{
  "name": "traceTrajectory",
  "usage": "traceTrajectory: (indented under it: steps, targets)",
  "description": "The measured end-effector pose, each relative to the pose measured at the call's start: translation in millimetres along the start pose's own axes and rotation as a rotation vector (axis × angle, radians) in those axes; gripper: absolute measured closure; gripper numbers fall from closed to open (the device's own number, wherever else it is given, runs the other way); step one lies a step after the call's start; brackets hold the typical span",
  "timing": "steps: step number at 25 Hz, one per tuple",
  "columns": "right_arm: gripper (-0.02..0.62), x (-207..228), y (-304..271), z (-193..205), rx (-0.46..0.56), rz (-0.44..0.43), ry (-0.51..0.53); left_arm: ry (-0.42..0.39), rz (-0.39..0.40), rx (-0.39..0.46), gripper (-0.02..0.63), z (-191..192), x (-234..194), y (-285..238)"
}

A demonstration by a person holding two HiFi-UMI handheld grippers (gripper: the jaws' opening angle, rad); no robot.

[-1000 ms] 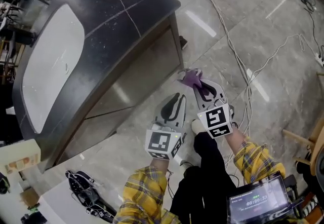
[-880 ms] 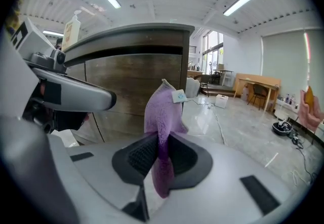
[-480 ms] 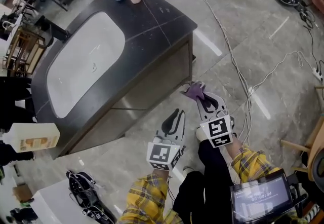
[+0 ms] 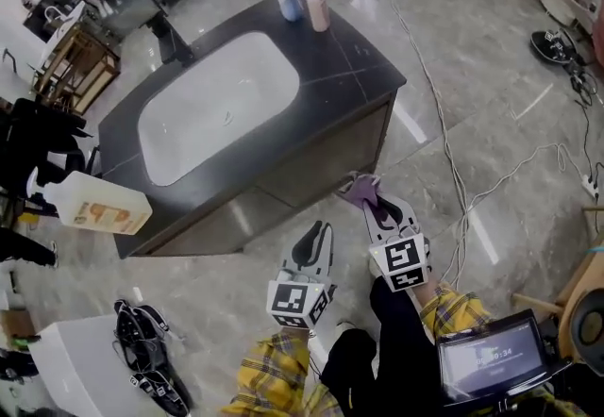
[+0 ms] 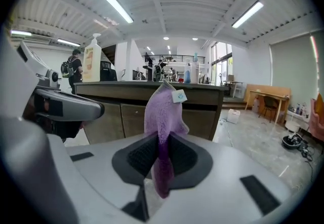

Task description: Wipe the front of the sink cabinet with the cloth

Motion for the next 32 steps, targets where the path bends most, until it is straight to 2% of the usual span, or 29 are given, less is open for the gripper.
traceTrajectory:
  steps: [8,14,23,29,32]
  targets:
    - [0.554,-58,14,-68,0.056,-0.101,0.039,0.006,-0.139,0.116,0.571,-56,-22,69]
    - [0.554,-104,23,-108,0.105,-0.202,0.07,0.017,-0.212,0.185,0.571,-85,-33,116]
    - [0.554,-156,43,-133,0.129,-0.318,0.113,0.039,-0.33,0.292,0.571,-113,-43,184]
    - [0.554,-178,67,-148,0.151,-0.368,0.13,0.018,-0.38,0.296,0.571,-117,-40,232]
    - [0.554,-187,77,-150,0.155,-0.384,0.14,0.032,-0.412,0.299,0.571,-113,-40,255]
Point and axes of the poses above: the fingertips, and each gripper's own axes: y backward along the fingers, x to its right, z out of its underside, the point moved 8 cm from there along y, backward along the fingers, and after that the axes turned 7 degrees about -z, right-handed, at the moved point
